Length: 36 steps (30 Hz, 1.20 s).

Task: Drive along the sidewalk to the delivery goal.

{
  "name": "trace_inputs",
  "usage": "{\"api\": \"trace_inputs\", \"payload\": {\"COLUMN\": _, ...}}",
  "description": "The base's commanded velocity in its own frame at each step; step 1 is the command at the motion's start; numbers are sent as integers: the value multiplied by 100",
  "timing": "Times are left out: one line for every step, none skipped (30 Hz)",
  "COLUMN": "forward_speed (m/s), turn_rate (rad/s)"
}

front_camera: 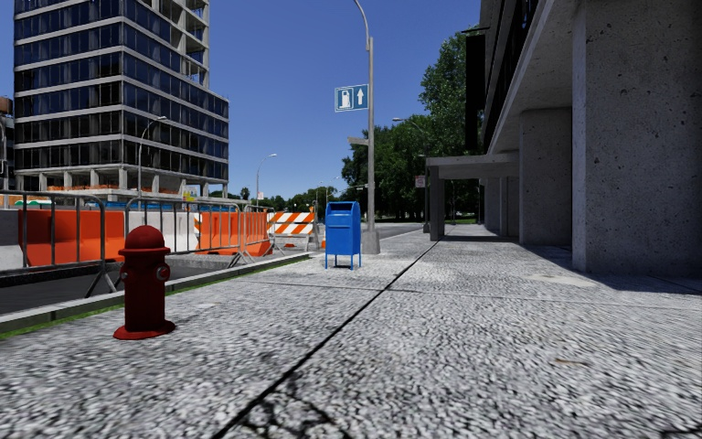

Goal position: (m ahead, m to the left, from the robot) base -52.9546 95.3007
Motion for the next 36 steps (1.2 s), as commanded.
{"api": "trace_inputs", "payload": {"forward_speed": 0, "turn_rate": 59}}
{"api": "trace_inputs", "payload": {"forward_speed": 0, "turn_rate": 54}}
{"api": "trace_inputs", "payload": {"forward_speed": 0, "turn_rate": 54}}
{"api": "trace_inputs", "payload": {"forward_speed": 0, "turn_rate": 48}}
{"api": "trace_inputs", "payload": {"forward_speed": 0, "turn_rate": 46}}
{"api": "trace_inputs", "payload": {"forward_speed": 0, "turn_rate": 46}}
{"api": "trace_inputs", "payload": {"forward_speed": 0, "turn_rate": 46}}
{"api": "trace_inputs", "payload": {"forward_speed": 0, "turn_rate": 46}}
{"api": "trace_inputs", "payload": {"forward_speed": 0, "turn_rate": 46}}
{"api": "trace_inputs", "payload": {"forward_speed": 0, "turn_rate": 46}}
{"api": "trace_inputs", "payload": {"forward_speed": 0, "turn_rate": 46}}
{"api": "trace_inputs", "payload": {"forward_speed": 0, "turn_rate": 46}}
{"api": "trace_inputs", "payload": {"forward_speed": 0, "turn_rate": 47}}
{"api": "trace_inputs", "payload": {"forward_speed": 0, "turn_rate": 47}}
{"api": "trace_inputs", "payload": {"forward_speed": 0, "turn_rate": 47}}
{"api": "trace_inputs", "payload": {"forward_speed": 0, "turn_rate": 47}}
{"api": "trace_inputs", "payload": {"forward_speed": 0, "turn_rate": 47}}
{"api": "trace_inputs", "payload": {"forward_speed": 0, "turn_rate": 47}}
{"api": "trace_inputs", "payload": {"forward_speed": 0, "turn_rate": 48}}
{"api": "trace_inputs", "payload": {"forward_speed": 0, "turn_rate": 49}}
{"api": "trace_inputs", "payload": {"forward_speed": 0, "turn_rate": 49}}
{"api": "trace_inputs", "payload": {"forward_speed": 0, "turn_rate": 52}}
{"api": "trace_inputs", "payload": {"forward_speed": 0, "turn_rate": 53}}
{"api": "trace_inputs", "payload": {"forward_speed": 0, "turn_rate": 56}}
{"api": "trace_inputs", "payload": {"forward_speed": 0, "turn_rate": 56}}
{"api": "trace_inputs", "payload": {"forward_speed": 0, "turn_rate": 57}}
{"api": "trace_inputs", "payload": {"forward_speed": 0, "turn_rate": 58}}
{"api": "trace_inputs", "payload": {"forward_speed": 0, "turn_rate": 59}}
{"api": "trace_inputs", "payload": {"forward_speed": 0, "turn_rate": 59}}
{"api": "trace_inputs", "payload": {"forward_speed": 0, "turn_rate": 59}}
{"api": "trace_inputs", "payload": {"forward_speed": 0, "turn_rate": 59}}
{"api": "trace_inputs", "payload": {"forward_speed": 0, "turn_rate": 59}}
{"api": "trace_inputs", "payload": {"forward_speed": 0, "turn_rate": 59}}
{"api": "trace_inputs", "payload": {"forward_speed": 0, "turn_rate": 59}}
{"api": "trace_inputs", "payload": {"forward_speed": 0, "turn_rate": 59}}
{"api": "trace_inputs", "payload": {"forward_speed": 0, "turn_rate": 59}}
